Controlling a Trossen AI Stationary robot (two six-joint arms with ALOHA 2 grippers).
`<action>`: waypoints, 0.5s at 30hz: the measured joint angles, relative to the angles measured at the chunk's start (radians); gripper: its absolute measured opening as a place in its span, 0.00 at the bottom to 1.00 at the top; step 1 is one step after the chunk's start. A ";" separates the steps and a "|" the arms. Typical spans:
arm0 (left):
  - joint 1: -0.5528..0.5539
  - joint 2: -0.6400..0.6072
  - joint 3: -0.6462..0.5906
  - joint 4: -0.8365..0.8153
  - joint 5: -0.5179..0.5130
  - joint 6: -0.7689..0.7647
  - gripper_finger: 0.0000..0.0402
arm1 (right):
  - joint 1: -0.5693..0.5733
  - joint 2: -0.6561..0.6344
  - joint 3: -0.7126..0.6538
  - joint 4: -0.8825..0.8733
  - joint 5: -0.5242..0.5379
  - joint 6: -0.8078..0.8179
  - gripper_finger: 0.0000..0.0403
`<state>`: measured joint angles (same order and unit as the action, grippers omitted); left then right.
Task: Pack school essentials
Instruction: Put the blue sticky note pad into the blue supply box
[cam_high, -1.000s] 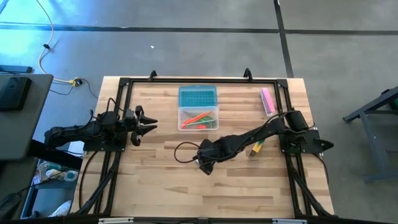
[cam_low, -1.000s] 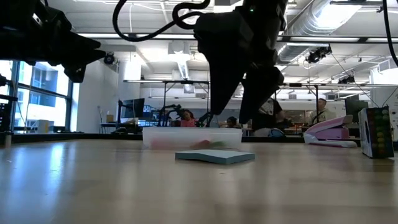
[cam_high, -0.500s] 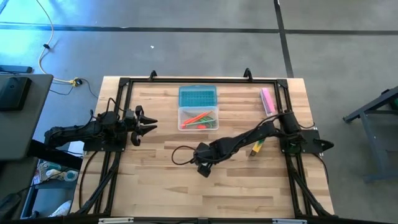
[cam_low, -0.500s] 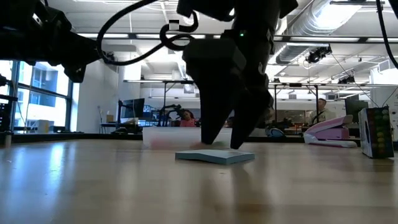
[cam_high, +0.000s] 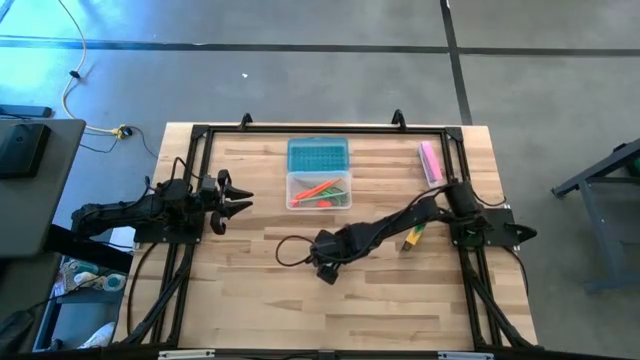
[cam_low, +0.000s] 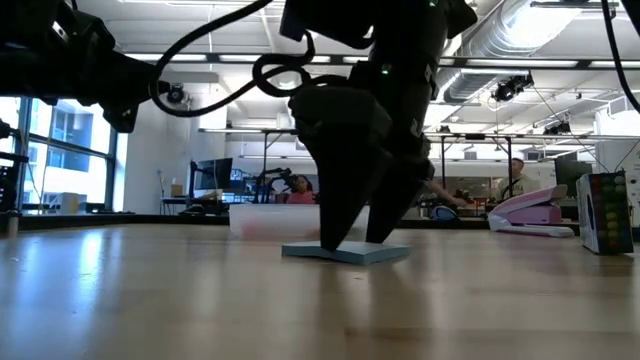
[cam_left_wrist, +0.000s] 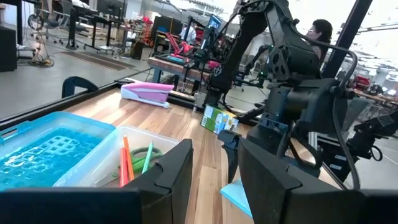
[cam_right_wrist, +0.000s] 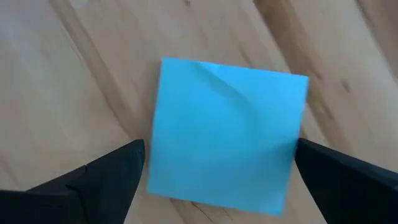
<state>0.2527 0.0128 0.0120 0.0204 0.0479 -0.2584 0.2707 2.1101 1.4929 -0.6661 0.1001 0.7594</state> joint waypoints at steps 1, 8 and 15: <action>0.000 0.000 0.000 0.000 0.000 0.000 0.29 | 0.000 0.004 0.000 0.012 -0.001 0.000 0.99; 0.000 0.000 0.000 0.000 0.000 0.000 0.29 | 0.006 0.027 0.005 0.012 0.036 0.010 0.99; 0.000 0.000 0.000 0.000 -0.004 0.000 0.29 | 0.022 0.067 0.007 0.004 0.083 0.063 0.99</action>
<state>0.2527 0.0128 0.0124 0.0204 0.0441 -0.2586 0.2927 2.1774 1.4996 -0.6619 0.1826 0.8229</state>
